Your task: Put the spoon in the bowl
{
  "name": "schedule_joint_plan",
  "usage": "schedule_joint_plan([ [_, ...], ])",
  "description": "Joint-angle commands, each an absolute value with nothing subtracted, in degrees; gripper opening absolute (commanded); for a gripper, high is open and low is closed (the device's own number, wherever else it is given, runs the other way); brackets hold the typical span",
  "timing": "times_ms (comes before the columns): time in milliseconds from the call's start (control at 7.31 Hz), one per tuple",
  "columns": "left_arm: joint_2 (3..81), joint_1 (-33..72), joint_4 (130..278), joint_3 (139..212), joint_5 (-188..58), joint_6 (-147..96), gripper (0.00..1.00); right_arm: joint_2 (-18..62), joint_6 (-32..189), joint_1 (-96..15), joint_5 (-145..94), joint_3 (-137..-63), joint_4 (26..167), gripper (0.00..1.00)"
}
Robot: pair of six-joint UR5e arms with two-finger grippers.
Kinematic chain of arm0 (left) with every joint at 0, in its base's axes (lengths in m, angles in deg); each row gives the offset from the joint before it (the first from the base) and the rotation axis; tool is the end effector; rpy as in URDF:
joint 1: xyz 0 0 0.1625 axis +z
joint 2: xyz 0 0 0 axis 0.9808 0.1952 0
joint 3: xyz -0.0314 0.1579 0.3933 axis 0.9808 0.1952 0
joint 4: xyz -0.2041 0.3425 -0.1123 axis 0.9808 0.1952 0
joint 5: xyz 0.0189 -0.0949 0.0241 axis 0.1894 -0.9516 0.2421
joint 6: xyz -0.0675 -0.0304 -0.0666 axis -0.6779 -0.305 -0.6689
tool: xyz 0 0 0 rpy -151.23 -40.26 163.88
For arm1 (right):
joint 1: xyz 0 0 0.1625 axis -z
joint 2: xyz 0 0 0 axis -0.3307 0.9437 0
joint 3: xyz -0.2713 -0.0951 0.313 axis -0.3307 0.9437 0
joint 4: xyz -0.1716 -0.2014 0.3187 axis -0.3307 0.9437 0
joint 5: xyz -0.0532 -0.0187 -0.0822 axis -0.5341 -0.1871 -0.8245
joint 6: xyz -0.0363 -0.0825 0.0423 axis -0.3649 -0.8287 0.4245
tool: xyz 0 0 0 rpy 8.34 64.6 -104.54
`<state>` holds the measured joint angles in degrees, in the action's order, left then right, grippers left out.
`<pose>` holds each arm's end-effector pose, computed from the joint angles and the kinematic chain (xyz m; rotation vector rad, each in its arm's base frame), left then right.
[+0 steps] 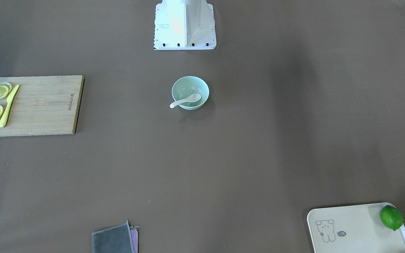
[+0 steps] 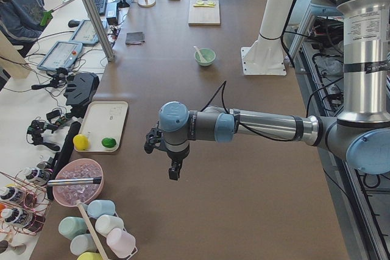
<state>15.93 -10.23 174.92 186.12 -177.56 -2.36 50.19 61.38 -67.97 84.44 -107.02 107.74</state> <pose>-0.0561 -0.4479 0.6143 0.0974 0.7637 0.1736 0.0445 -0.4432 0.6313 0.0606 -0.7523 -0.0799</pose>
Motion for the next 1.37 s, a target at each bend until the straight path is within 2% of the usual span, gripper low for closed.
schedule_joint_plan([
  [0,16.11,-10.2,176.9,186.51,-177.62,-2.52,0.98,50.47,61.38,-67.96,84.3,-106.93,107.78,1.0],
  [274,15.59,-10.46,179.56,185.19,-177.7,-2.17,0.98,50.11,61.29,-67.96,84.21,-107.71,107.43,1.0],
  [821,7.88,-11.16,181.91,187.39,-178.93,-1.47,0.98,49.94,59.53,-64.8,84.21,-108.16,106.99,1.0],
  [1231,7.32,-11.34,184.57,185.19,-178.59,-1.9,0.98,51.33,59.88,-65.67,85.61,-108.15,107.6,1.0],
])
